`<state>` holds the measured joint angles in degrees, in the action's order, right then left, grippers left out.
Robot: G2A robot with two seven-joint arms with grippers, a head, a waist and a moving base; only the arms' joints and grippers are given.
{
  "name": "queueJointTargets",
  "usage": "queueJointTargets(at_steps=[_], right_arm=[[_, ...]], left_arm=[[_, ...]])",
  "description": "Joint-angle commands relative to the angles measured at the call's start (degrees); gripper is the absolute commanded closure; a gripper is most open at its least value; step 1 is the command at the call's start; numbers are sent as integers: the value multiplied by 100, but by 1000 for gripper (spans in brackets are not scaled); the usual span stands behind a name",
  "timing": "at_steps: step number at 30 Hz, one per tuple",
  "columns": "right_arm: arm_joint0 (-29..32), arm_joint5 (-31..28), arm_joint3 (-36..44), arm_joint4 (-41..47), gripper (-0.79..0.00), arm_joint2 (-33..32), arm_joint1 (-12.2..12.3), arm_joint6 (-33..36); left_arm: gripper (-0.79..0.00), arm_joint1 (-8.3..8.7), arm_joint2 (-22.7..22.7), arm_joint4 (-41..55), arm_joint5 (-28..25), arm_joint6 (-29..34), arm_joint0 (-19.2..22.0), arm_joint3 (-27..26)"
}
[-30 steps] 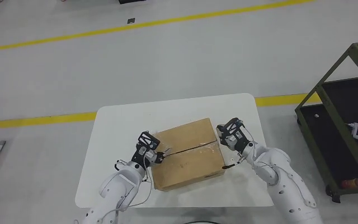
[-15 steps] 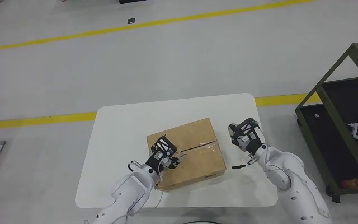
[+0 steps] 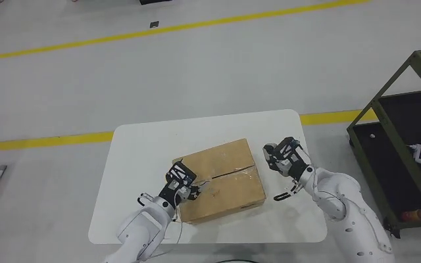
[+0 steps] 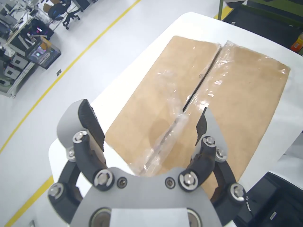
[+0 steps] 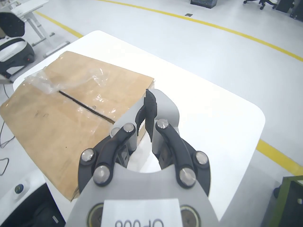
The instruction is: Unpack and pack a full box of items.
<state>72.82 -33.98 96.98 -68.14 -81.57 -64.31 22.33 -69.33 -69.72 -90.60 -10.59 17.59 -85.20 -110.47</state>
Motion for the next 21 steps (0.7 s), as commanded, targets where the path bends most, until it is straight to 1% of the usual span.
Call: queueJointTargets(at_steps=[1, 6, 10, 11, 16, 21], right_arm=[[-101, -125, -6, -203, -785, 125, 5, 123], [-507, -400, -191, -289, -785, 545, -24, 244], [-889, -419, -344, -635, -785, 950, -66, 370], [-1004, -428, -381, -880, -785, 1074, -73, 463], [-1436, -439, -689, -1426, -785, 1594, -142, 446], [-1700, -484, -856, -1545, -785, 1911, -202, 413]], left_arm=[[-785, 21, -223, 46, 58, 155, -96, -28], [-785, 46, -733, 410, 309, 412, -303, -91], [-785, 58, -1012, 532, 480, 542, -413, -74], [-785, 59, -1071, 546, 546, 583, -437, -50], [-785, 64, -1218, 595, 600, 622, -510, -33], [-785, 63, -1292, 629, 631, 605, -535, -49]])
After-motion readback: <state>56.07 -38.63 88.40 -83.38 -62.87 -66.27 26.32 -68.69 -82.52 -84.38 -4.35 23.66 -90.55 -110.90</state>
